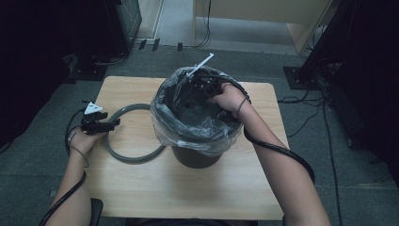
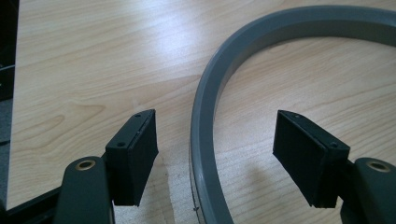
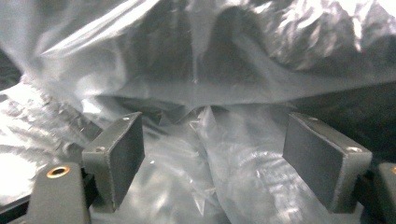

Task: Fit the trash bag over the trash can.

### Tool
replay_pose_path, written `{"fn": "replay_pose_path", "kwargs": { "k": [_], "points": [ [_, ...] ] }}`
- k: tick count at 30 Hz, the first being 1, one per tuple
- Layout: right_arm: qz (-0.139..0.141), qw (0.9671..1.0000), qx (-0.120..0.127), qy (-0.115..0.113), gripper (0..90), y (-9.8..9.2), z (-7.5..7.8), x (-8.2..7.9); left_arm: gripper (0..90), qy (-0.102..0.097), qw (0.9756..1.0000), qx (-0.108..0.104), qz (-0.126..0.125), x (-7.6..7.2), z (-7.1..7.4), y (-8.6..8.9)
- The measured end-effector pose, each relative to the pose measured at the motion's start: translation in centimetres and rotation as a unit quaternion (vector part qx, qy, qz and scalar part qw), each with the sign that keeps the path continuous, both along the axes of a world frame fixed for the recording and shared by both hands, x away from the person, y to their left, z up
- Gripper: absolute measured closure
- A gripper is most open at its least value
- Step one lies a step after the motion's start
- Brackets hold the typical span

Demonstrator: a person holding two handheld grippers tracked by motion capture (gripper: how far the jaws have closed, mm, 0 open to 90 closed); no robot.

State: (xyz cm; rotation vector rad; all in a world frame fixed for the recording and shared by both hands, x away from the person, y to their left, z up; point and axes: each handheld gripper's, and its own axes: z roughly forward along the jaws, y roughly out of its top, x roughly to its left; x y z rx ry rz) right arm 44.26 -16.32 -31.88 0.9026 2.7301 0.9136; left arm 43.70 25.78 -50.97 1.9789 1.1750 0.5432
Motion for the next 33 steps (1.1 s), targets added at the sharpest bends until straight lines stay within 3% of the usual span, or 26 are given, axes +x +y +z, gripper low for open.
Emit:
{"fn": "replay_pose_path", "kwargs": {
  "k": [5, 8, 11, 14, 16, 20, 26, 33],
  "points": [
    [0.014, 0.9995, -0.028, -0.008, 19.9, 0.3, -0.8, 0.1, 29.9, 0.006, 0.9999, 0.007, -0.003, 0.0, -0.3, -0.1],
    [0.017, 0.9998, -0.006, -0.007, 21.1, 0.3, 0.0, -0.2, 29.9, 0.008, 0.9999, 0.007, -0.002, 0.0, -0.5, -0.1],
    [0.023, 0.9996, 0.018, 0.002, 22.0, 0.1, 2.0, -1.2, 30.0, 0.01, 0.9999, 0.007, 0.002, 0.1, -0.5, 0.0],
    [0.047, 0.9981, 0.036, 0.019, 21.9, -0.6, 4.0, -2.3, 30.0, 0.011, 0.9999, 0.008, 0.003, 0.1, -0.5, -0.1],
    [0.056, 0.998, 0.029, 0.008, 22.3, -1.1, 4.7, -2.7, 30.0, 0.011, 0.9999, 0.011, 0.001, 0.1, -0.5, -0.1],
    [0.071, 0.9972, -0.014, -0.018, 24.3, -1.9, 5.5, -3.7, 30.0, 0.015, 0.9998, 0.013, 0.003, 0.1, -0.5, -0.3],
    [0.055, 0.9984, -0.003, -0.014, 24.0, -3.3, 6.2, -4.6, 30.0, 0.018, 0.9997, 0.015, 0.005, 0.1, -0.6, -0.3],
    [0.028, 0.9989, 0.036, -0.007, 23.0, -5.6, 6.5, -5.0, 30.4, 0.018, 0.9997, 0.015, 0.006, 0.1, -0.6, -0.3]
  ]
}}
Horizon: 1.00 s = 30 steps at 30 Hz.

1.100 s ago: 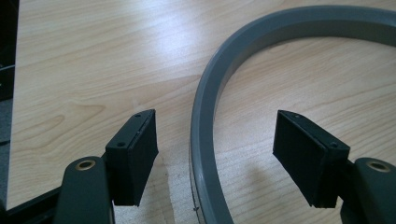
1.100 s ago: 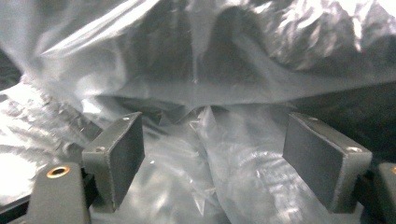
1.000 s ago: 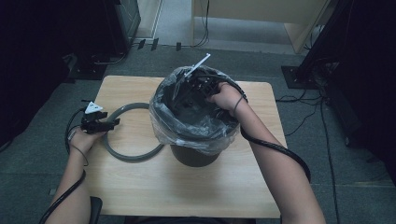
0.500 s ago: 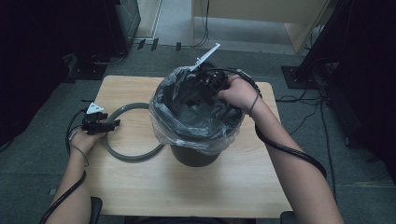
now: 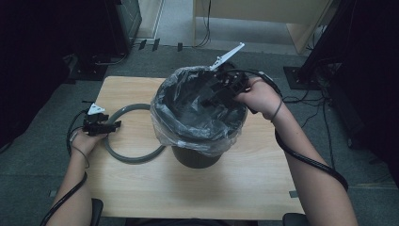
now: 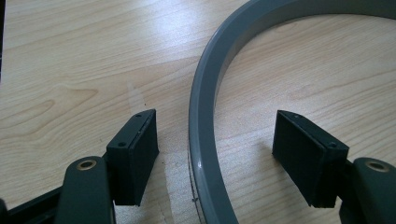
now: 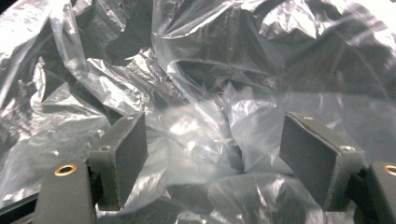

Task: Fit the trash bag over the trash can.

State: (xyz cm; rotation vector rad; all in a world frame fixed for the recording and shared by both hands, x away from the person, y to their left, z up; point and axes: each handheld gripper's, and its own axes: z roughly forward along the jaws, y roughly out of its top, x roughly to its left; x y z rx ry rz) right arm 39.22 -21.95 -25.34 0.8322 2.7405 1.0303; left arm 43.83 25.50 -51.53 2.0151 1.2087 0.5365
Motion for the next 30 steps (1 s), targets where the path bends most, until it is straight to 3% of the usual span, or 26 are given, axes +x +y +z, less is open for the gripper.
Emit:
{"fn": "replay_pose_path", "kwargs": {
  "k": [14, 30],
  "points": [
    [-0.03, 0.9967, 0.063, -0.041, 22.1, -4.9, 1.0, -2.0, 29.7, 0.001, 1.0, 0.003, 0.004, 0.0, 0.0, -0.2],
    [-0.069, 0.9924, 0.08, -0.063, 21.0, -10.7, 0.2, -4.1, 25.2, 0.006, 0.9999, -0.006, 0.007, 0.0, 0.0, -0.3]
  ]
}}
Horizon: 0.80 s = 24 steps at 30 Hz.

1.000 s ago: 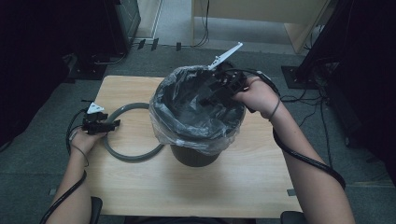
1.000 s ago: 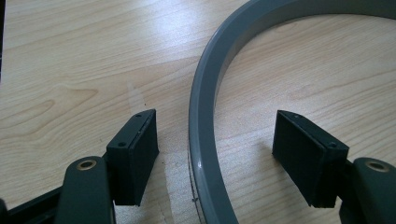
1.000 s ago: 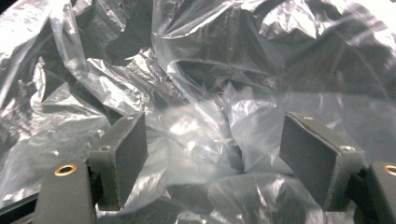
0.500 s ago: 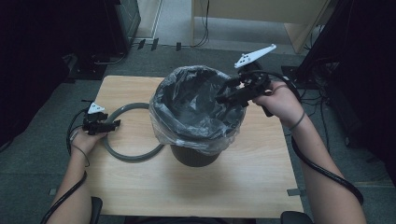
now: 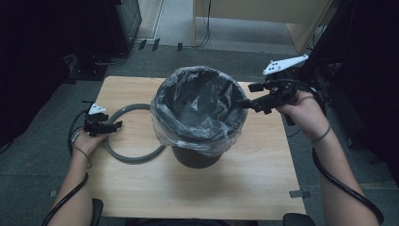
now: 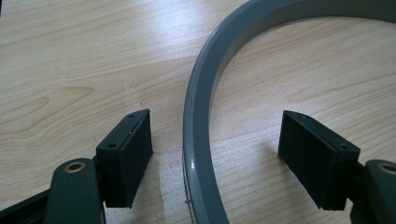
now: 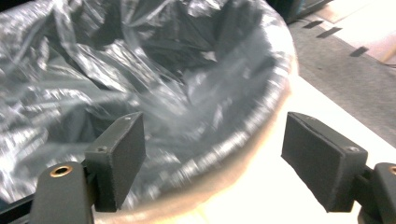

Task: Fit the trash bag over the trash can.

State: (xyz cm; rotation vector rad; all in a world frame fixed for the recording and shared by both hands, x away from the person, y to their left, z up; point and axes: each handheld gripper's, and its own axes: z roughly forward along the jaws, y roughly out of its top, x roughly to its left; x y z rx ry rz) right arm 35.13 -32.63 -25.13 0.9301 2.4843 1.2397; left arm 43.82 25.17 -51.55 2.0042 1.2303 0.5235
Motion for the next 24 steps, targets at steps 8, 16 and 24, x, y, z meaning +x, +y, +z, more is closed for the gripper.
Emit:
{"fn": "replay_pose_path", "kwargs": {
  "k": [8, 16, 24],
  "points": [
    [-0.025, 0.9996, 0.007, -0.007, 20.6, -3.1, -1.1, -1.3, 24.8, -0.002, 0.9999, 0.012, 0.0, 0.0, 0.0, -0.2],
    [-0.058, 0.9982, 0.016, -0.002, 20.6, -5.7, -4.3, -2.0, 26.5, -0.004, 0.9999, 0.01, 0.004, 0.0, 0.0, -0.2],
    [-0.071, 0.9974, 0.0, -0.002, 20.7, -5.5, -8.0, -2.1, 34.7, -0.007, 0.9998, 0.008, 0.019, -0.1, 0.0, 0.1]
  ]
}}
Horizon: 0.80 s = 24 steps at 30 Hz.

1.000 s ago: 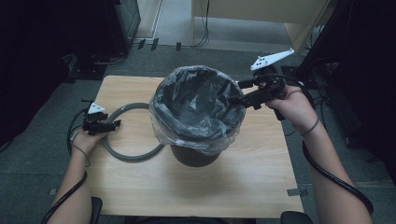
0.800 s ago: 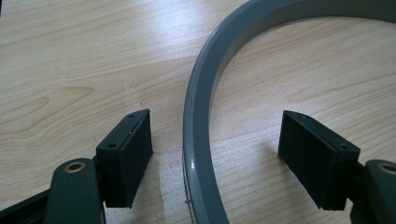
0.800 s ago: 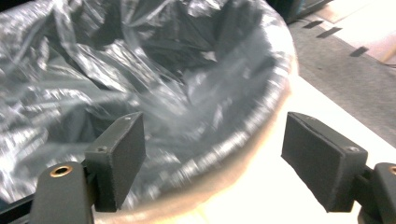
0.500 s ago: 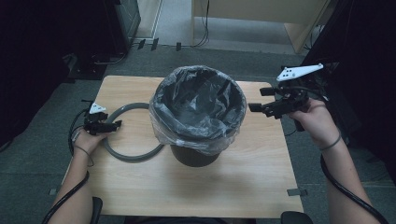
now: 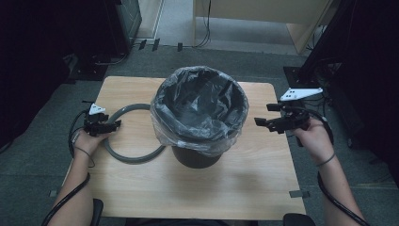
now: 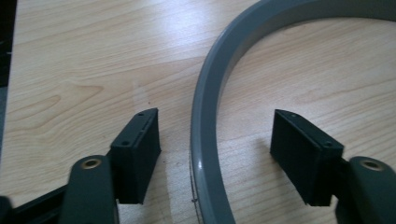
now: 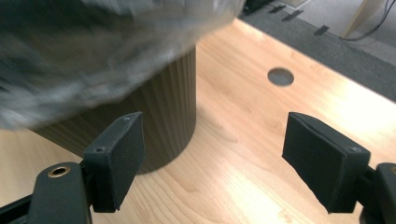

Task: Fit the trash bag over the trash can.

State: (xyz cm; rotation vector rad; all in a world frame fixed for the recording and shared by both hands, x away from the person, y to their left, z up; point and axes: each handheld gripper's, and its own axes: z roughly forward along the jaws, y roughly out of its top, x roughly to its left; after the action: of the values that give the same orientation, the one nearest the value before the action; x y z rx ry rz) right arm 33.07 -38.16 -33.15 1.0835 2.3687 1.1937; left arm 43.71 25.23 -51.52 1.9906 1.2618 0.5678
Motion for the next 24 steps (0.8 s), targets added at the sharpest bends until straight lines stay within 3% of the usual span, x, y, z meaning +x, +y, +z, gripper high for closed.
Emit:
{"fn": "replay_pose_path", "kwargs": {
  "k": [9, 19, 22, 23, 24],
  "points": [
    [0.002, 0.9996, 0.022, 0.019, 20.7, 1.2, -5.2, 0.2, 42.9, -0.003, 1.0, -0.001, 0.009, 0.0, 0.0, 0.3],
    [-0.002, 0.9991, 0.038, 0.02, 20.7, 2.4, -9.5, 0.9, 53.9, -0.008, 0.9997, -0.002, 0.023, -0.1, 0.0, 0.5],
    [-0.014, 0.9975, 0.063, 0.027, 20.7, 2.4, -10.9, 1.3, 55.7, -0.008, 0.9998, -0.005, 0.017, -0.1, 0.1, 0.5],
    [-0.018, 0.9971, 0.068, 0.027, 20.7, 2.4, -11.4, 1.5, 66.2, -0.01, 0.9999, -0.005, 0.008, -0.2, 0.1, 0.5],
    [-0.023, 0.9969, 0.071, 0.027, 20.7, 2.4, -11.8, 1.6, 69.4, -0.011, 0.9999, -0.001, 0.004, -0.2, 0.1, 0.4]
  ]
}}
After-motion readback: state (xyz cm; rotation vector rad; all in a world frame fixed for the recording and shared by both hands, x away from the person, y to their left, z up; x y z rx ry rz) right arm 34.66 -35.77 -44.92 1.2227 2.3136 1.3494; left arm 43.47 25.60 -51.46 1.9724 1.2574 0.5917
